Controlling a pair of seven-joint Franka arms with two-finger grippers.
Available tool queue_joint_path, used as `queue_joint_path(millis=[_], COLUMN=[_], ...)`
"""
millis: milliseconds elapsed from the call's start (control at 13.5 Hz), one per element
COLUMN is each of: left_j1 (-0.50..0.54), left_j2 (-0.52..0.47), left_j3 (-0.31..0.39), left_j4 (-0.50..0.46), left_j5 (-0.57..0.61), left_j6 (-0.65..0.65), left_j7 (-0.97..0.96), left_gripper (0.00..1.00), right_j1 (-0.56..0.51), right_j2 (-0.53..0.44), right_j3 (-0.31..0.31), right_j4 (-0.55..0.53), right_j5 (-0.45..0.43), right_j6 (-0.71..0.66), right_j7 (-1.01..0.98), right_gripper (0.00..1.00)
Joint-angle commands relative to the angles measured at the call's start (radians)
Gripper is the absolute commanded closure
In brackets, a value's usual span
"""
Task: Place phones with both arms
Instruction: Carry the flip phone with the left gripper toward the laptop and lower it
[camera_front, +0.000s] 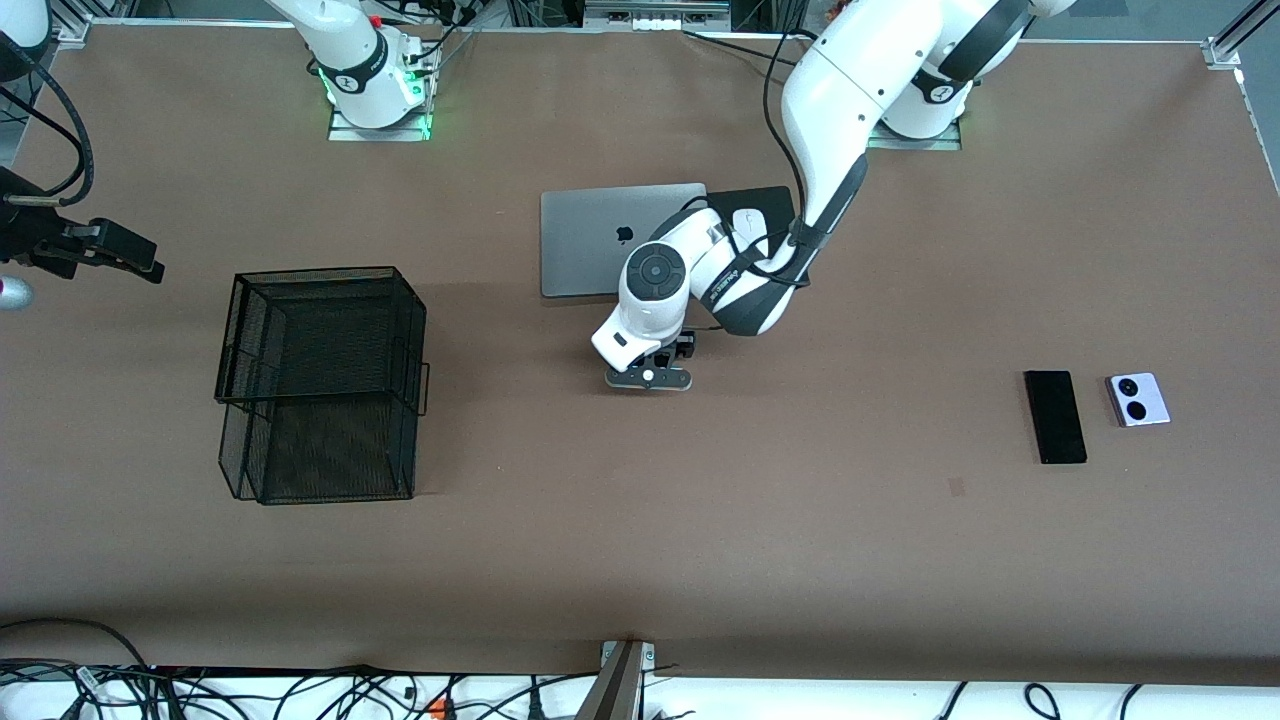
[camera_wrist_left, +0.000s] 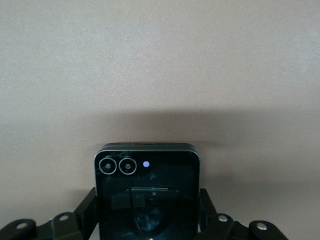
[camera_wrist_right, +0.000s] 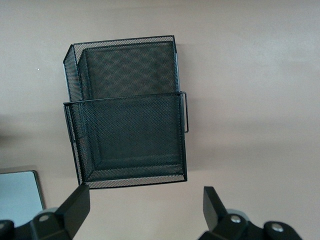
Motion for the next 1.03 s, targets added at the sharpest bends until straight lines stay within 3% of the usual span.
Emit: queue_joint_path(millis=[0,74,148,221,517,960], left_j1=[-0.033,-0.033,-0.033,-0.037,-0.029,0.043], left_j2=[0.032,0.032,0.032,0.029,-0.025,-0.282], left_j3=[0.021,0.020,0.021,0.021,0.020,0.021], left_j4=[0.037,0.035,0.035,0.035,0.029,0.038], left_j5=[0.013,0.013,0.013,0.015,0.015,0.016], left_j6=[0.051,0.051,0.051,0.051,0.021,-0.376], left_j7=[-0.036,-0.042,-0.042,-0.042,-0.045,-0.041], left_gripper=[0.77,0.74,0.24,0.00,0.00,0.00], right_j1=[-0.007,-0.007,-0.007,-0.007,-0.007,-0.007], right_j2=[0.001,0.005,0.007,0.007,0.022,0.085], right_j3=[0.008,0.008,0.008,0.008,0.011,0.077], right_j4=[0.000,0.000,0.000,0.000,-0.002,-0.005], right_j5=[-0.010,-0.010,-0.010,-0.010,-0.010,-0.010], right_j6=[0.001,0.001,0.001,0.009,0.030,0.110], right_j7=[0.010,0.012,0.012,0.010,0.012,0.045], right_gripper=[0.00,0.00,0.00,0.00,0.00,0.00])
